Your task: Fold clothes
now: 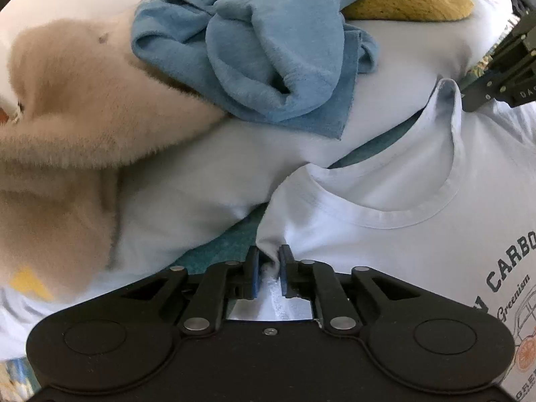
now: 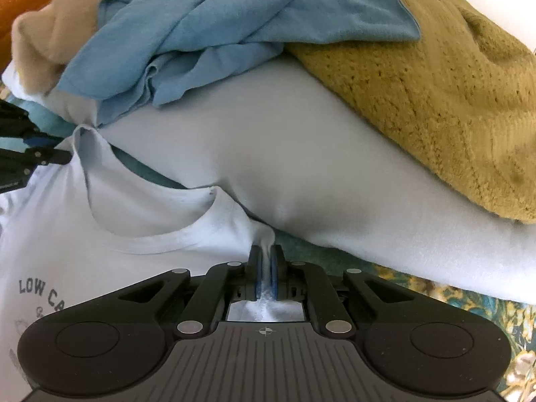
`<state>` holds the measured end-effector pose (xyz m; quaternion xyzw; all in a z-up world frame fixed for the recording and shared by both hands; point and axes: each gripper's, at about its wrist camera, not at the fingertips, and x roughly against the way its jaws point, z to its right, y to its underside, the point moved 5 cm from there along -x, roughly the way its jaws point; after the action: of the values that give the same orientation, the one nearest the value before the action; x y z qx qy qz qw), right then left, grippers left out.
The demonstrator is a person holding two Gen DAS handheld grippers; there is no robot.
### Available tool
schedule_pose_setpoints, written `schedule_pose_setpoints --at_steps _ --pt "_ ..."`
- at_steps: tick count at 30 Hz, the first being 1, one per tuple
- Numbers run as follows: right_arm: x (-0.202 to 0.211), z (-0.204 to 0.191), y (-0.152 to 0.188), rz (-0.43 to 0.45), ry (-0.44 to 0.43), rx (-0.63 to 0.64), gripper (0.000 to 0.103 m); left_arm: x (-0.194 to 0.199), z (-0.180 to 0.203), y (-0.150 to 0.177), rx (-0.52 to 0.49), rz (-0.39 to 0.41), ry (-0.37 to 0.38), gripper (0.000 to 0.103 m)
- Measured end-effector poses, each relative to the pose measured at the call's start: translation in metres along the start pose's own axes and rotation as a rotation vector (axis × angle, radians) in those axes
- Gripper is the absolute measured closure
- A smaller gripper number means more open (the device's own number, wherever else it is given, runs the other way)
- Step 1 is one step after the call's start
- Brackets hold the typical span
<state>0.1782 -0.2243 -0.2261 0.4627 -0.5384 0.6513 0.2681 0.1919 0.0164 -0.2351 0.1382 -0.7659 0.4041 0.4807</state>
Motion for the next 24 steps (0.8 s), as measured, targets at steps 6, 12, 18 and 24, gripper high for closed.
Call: schedule_pose_setpoints --at_steps 6,12,18,24 --pt "0.028 0.0 -0.005 0.02 -0.018 -0.013 0.072 0.029 -0.002 -0.009 -0.01 0.02 0.001 0.069" --pt "0.115 0.006 0.016 0.208 0.044 -0.114 0.05 0.091 -0.006 -0.009 0.082 0.095 -0.088 0.044" --pt "0.172 0.002 0.099 0.279 0.089 -0.363 0.043 0.161 0.026 0.043 0.462 0.199 -0.086 0.034" --pt "0.184 -0.029 0.209 0.15 0.125 -0.574 0.043 0.183 0.095 0.098 0.605 0.119 -0.011 0.032"
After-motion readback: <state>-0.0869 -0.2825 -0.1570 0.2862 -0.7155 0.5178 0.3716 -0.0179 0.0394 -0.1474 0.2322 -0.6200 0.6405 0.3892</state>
